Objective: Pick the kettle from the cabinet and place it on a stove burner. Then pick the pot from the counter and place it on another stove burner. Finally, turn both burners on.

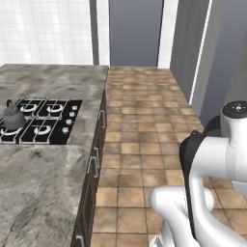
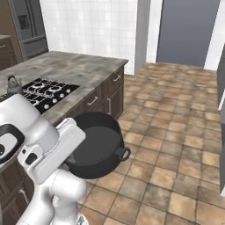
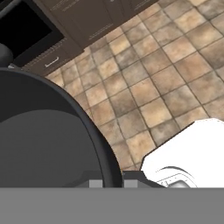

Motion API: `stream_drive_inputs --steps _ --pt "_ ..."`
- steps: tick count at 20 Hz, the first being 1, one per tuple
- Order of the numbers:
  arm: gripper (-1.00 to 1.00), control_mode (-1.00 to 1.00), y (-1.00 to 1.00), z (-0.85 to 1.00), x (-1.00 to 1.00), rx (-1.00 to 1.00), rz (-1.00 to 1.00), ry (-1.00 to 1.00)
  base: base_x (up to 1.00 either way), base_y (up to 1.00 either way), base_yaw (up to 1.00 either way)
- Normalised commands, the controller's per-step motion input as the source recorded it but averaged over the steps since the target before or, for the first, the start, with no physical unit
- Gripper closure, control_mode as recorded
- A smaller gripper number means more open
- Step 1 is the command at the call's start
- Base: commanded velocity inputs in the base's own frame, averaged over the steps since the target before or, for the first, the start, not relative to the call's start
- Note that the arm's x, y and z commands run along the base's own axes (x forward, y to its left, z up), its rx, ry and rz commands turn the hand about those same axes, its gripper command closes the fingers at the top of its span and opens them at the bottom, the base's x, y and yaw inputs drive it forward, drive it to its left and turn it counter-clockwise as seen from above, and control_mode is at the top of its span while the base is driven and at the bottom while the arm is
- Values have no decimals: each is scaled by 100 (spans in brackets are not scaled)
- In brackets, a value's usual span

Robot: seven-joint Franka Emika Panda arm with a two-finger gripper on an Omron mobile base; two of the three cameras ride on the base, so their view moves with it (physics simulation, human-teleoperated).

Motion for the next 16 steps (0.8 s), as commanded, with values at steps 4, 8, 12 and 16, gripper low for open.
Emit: stream_drive_inputs --steps 4,8,12,16 --pt "100 100 0 0 0 0 0 0 34 -39 21" --pt "100 100 0 0 0 0 0 0 22 -44 22" --pt "100 100 0 0 0 0 0 0 4 -34 26" --pt "100 100 0 0 0 0 0 0 0 -25 30"
